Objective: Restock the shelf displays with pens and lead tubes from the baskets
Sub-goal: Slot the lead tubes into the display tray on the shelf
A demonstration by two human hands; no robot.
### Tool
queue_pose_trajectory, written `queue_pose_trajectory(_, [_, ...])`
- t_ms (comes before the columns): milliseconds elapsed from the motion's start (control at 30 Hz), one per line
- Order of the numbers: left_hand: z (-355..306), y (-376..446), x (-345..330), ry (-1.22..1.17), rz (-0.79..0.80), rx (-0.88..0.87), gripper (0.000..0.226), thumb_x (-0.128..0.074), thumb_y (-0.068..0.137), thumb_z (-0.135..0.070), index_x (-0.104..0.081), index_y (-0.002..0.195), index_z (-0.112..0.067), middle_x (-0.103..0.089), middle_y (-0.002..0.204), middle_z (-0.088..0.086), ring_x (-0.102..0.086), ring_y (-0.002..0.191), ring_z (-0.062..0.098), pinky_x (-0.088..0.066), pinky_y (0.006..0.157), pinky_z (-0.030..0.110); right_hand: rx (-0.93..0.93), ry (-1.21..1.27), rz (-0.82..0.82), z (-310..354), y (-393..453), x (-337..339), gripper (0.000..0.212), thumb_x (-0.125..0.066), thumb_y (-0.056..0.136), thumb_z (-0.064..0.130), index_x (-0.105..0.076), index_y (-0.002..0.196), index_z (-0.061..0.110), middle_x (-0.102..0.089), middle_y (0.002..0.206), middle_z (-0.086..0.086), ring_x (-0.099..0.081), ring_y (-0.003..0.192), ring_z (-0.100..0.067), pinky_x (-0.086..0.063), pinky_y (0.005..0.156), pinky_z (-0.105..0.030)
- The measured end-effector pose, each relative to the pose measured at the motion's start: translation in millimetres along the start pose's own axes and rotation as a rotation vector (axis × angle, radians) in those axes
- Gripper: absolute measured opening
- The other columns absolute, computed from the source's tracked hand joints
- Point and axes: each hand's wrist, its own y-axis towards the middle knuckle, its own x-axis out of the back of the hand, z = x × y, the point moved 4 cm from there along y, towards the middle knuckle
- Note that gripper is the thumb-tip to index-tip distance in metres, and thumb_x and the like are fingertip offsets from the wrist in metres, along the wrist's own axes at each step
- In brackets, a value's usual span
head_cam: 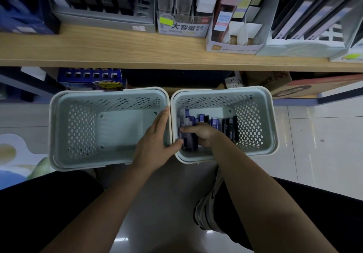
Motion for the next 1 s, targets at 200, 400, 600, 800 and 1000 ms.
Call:
queue_pose_trajectory(200, [0,0,1,-0.015,0.007,0.0,0.1,-0.067,0.087,-0.05,0.003,0.158,-0.041,-0.009,0.167,-0.017,-0.023,0.151,0.012,-0.038,0.108,0.037,0.022,-0.065,-0.084,2,0,6,0.03,-0.079,0.081,0.008,-0.07,0.109,0.004,-0.073,0.113,-0.011,-0.064,0.116,-0.028,-0.043,0.108,-0.044])
queue_pose_trajectory(400, [-2,0,2,-0.002,0.016,0.012,0.101,-0.067,0.087,-0.051,0.004,0.158,-0.042,-0.011,0.167,-0.016,-0.024,0.15,0.013,-0.038,0.107,0.037,0.061,-0.093,-0.138,10,-9,8,0.019,-0.071,0.088,0.004,-0.055,0.088,0.013,-0.062,0.094,0.0,-0.057,0.099,-0.019,-0.037,0.097,-0.032])
queue_pose_trajectory(600, [-10,5,9,0.048,-0.099,0.071,0.091,-0.064,0.077,-0.061,-0.032,0.155,-0.026,-0.041,0.149,0.007,-0.036,0.136,0.024,-0.035,0.105,0.039,0.109,-0.011,-0.04,18,-34,11,0.011,-0.07,0.09,0.006,-0.065,0.1,0.01,-0.068,0.096,0.001,-0.063,0.091,-0.012,-0.041,0.09,-0.024])
queue_pose_trajectory(800, [-83,18,19,-0.165,-0.019,0.119,0.072,-0.094,0.059,-0.044,-0.055,0.116,-0.026,-0.057,0.099,-0.004,-0.058,0.084,0.013,-0.049,0.071,0.028,0.298,0.112,0.057,40,-98,13,0.039,-0.063,0.09,0.0,-0.06,0.129,-0.007,-0.065,0.125,-0.027,-0.066,0.109,-0.036,-0.056,0.089,-0.041])
queue_pose_trajectory(1000, [-169,-6,28,-0.732,0.369,0.307,0.061,-0.085,0.077,-0.007,-0.055,0.128,-0.022,-0.071,0.115,0.007,-0.072,0.1,0.021,-0.062,0.081,0.042,0.555,0.17,0.092,72,-217,0,0.018,-0.057,0.094,-0.003,-0.067,0.109,-0.001,-0.073,0.099,-0.017,-0.072,0.09,-0.027,-0.058,0.074,-0.034])
